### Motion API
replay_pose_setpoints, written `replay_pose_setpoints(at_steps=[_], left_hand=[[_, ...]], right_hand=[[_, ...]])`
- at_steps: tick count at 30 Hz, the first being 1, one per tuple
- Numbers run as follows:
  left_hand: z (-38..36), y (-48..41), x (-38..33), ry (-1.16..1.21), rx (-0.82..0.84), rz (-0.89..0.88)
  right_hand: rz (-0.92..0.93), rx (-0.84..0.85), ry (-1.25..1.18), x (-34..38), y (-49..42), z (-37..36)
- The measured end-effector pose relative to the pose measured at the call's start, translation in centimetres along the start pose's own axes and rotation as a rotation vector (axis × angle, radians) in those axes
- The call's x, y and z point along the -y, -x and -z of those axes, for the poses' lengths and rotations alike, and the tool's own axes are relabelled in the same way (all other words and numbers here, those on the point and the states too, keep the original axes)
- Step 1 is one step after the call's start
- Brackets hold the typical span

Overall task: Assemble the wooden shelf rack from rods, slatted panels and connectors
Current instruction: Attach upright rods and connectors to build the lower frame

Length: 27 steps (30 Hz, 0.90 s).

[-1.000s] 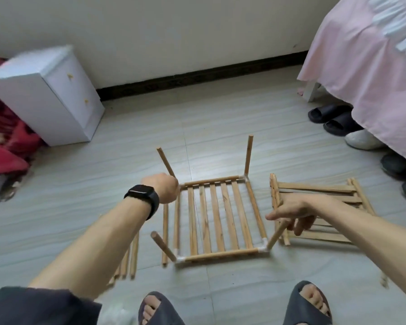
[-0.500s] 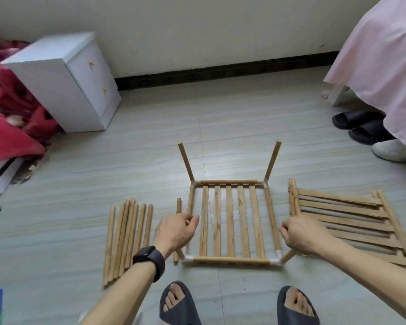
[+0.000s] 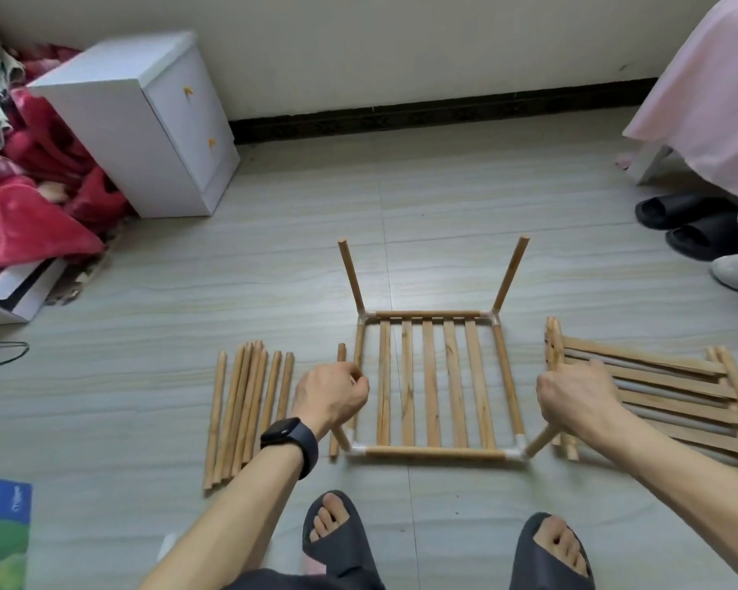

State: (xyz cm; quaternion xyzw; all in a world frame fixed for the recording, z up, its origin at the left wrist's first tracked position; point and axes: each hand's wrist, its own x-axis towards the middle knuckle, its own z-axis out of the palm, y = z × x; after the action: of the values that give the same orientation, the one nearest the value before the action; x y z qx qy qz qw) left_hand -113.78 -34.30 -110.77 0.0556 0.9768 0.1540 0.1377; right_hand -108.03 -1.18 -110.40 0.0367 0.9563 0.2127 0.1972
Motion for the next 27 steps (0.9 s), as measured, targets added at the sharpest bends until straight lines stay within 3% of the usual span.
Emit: replay_pose_setpoints(at_steps=[5,8,11,14,17,22,25,27], left_hand=[[0.4,0.4,-0.5,0.331,0.064,0.038],[1.0,0.2,0.0,0.918,0.102,0.184],[1.2,-0.1,2.7,1.104,0.003,0.354],[-0.7,0.6,7.3,1.015,-0.1,0.465],[-4.5,3.5,12.0,0.581,-0.038,0.464],[-10.3,4.4,13.4,0.169,0.199,0.247],[-12.3,2.6,11.7,-0.097,0.273,0.067],[-13.5,1.3,10.7,-0.218,0.327,0.04]], right_hand=[[0.002,-0.007,0.183,2.4,0.3,0.8],[0.117,-0.081,0.088,5.2,-0.6,1.3],[0.225,-0.156,-0.052,8.3,-2.1,0.9],[0.302,-0.135,-0.206,12.2,-3.4,-1.0],[0.407,0.048,-0.315,16.4,-3.7,-3.7],[0.558,0.298,-0.316,21.3,-4.0,-5.8],[0.588,0.373,-0.268,22.5,-4.6,-6.2],[0.584,0.39,-0.254,22.8,-4.8,-6.5]])
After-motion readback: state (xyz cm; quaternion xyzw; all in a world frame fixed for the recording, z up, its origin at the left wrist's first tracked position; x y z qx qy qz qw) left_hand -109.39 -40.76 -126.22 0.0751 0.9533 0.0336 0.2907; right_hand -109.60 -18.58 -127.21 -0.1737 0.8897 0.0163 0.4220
